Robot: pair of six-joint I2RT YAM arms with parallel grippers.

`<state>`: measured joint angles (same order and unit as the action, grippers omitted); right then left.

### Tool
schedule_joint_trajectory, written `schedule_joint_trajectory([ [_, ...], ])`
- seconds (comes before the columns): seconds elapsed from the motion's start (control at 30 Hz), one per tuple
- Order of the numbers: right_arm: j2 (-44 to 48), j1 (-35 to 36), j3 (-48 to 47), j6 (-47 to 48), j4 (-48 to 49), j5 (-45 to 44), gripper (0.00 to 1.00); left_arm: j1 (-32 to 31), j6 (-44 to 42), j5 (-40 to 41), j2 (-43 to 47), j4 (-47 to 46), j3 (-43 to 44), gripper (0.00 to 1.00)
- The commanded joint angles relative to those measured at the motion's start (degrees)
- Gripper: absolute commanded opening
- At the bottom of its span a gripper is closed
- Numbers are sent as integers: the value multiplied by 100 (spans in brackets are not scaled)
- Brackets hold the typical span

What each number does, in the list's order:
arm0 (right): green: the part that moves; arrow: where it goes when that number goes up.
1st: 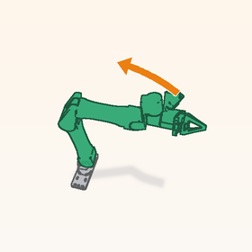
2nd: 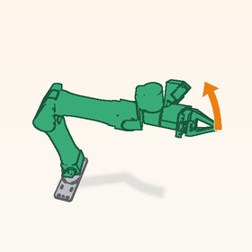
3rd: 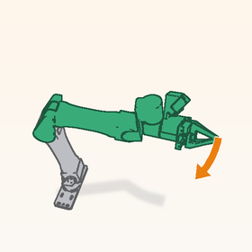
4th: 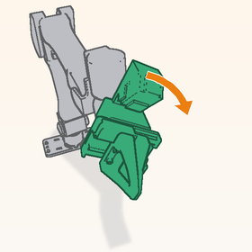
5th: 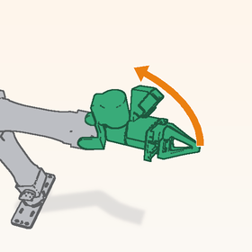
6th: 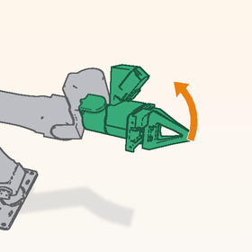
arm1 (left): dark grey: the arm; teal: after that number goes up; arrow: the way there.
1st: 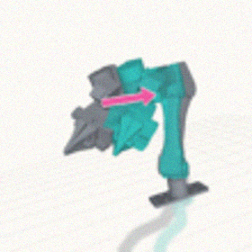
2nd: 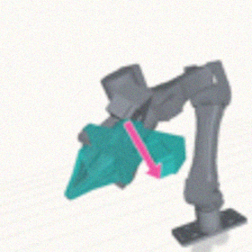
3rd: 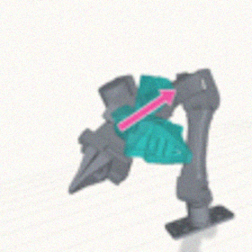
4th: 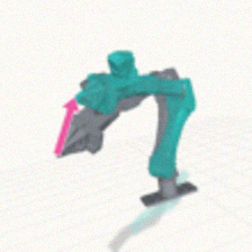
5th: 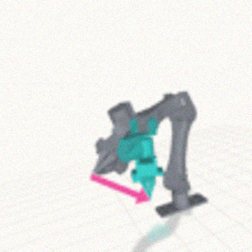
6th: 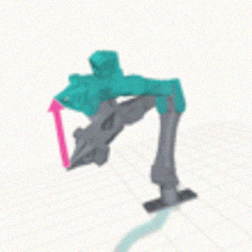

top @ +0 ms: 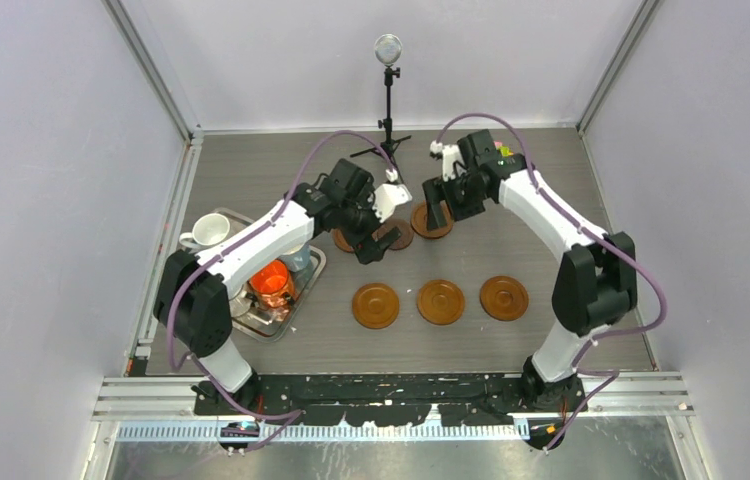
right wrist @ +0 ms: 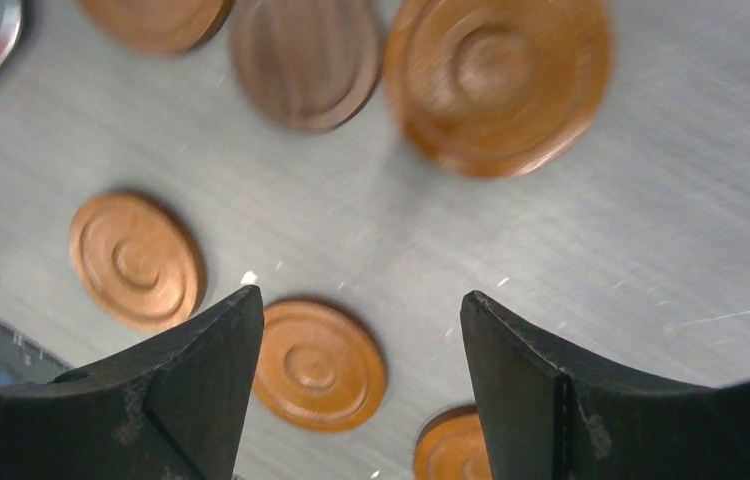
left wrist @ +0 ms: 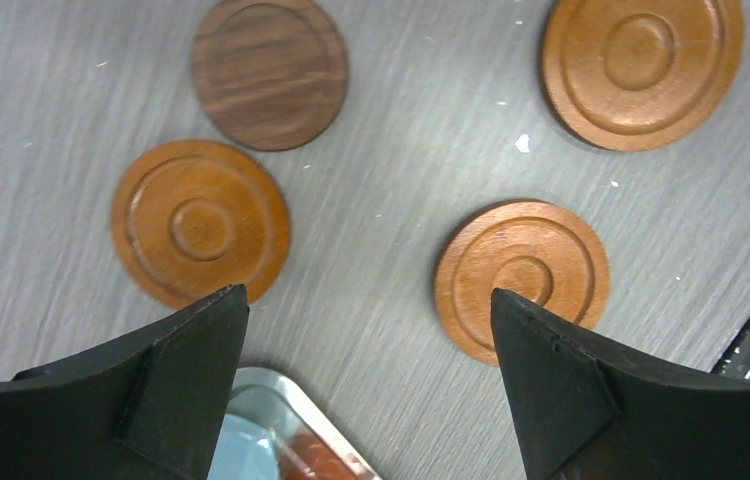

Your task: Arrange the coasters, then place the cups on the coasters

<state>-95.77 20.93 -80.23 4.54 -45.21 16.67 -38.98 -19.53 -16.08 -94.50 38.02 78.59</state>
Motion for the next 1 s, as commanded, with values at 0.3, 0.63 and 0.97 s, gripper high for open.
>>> schedule_joint_trajectory([
  [0.3,-2334,-681,-2184,182,138,-518,74,483,46,0,-1,-544,126,97],
  [0.63,-3048,-612,-2461,600,-44,-643,73,497,179,147,-19,-222,248,98],
  [0.97,-3030,-591,-1973,739,-93,-1101,56,497,-69,147,-354,-445,298,97],
])
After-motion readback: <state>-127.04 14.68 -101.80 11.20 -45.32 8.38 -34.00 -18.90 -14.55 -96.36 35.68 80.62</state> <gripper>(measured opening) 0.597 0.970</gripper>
